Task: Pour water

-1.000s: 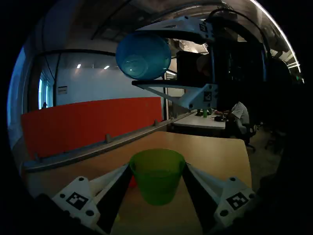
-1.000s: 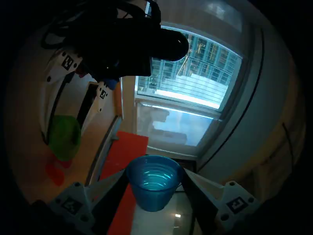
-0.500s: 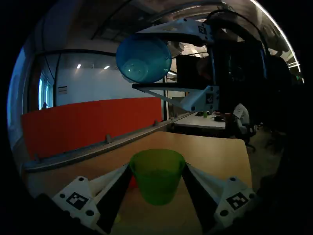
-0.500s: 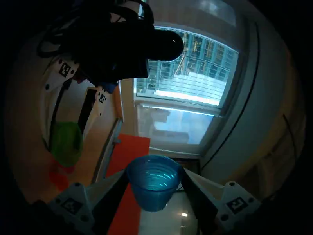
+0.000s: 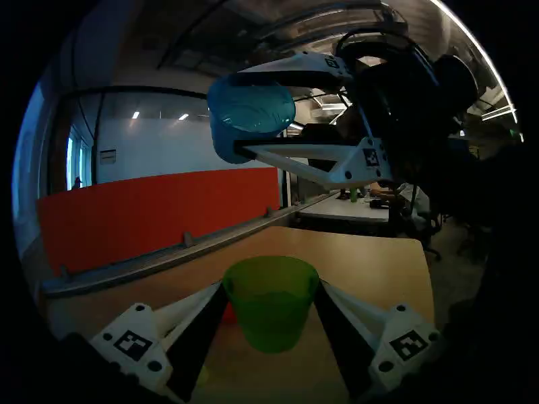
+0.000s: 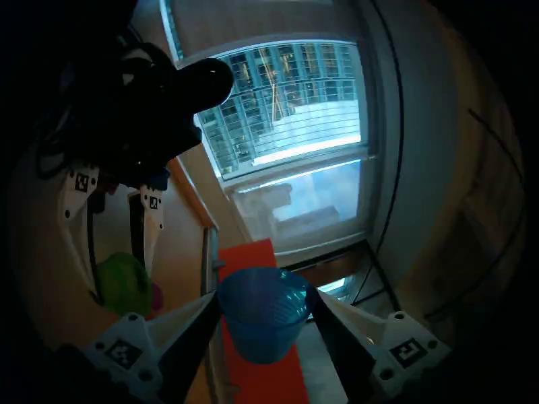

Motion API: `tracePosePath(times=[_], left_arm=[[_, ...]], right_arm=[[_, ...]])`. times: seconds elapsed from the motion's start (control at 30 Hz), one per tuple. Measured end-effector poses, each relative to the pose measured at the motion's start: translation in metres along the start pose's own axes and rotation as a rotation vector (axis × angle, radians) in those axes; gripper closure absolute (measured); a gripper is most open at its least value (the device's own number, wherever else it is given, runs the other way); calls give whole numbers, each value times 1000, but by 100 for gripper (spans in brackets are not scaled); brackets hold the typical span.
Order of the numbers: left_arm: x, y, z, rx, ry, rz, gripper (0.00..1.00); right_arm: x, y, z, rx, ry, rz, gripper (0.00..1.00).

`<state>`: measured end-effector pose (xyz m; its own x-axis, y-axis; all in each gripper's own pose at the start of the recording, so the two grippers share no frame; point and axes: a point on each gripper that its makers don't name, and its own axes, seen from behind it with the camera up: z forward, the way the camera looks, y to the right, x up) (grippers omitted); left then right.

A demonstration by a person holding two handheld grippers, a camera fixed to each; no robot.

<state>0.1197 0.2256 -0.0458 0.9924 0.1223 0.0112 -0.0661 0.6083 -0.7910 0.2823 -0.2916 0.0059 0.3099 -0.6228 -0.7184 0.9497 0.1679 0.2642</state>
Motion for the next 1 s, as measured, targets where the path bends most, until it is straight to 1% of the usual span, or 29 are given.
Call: tracePosePath(times=[0.13, 0.37, 0.47, 0.77, 0.97, 1.0], left_arm=[[0, 0, 0, 1, -2, 6, 14], [1, 0, 0, 2, -1, 11, 14], [2, 0, 0, 2, -2, 11, 14], [3, 0, 1, 4, -4, 18, 14], [4, -1, 0, 7, -4, 21, 14], [4, -1, 0, 7, -4, 22, 14]], right_arm=[[0, 0, -4, -2, 7, 117, 8], [2, -2, -10, 0, 22, 362, 8], [5, -7, -11, 24, 31, 471, 8], [11, -8, -16, 46, 58, 777, 8], [15, -14, -19, 96, 66, 982, 8], [15, -14, -19, 102, 66, 1005, 8]])
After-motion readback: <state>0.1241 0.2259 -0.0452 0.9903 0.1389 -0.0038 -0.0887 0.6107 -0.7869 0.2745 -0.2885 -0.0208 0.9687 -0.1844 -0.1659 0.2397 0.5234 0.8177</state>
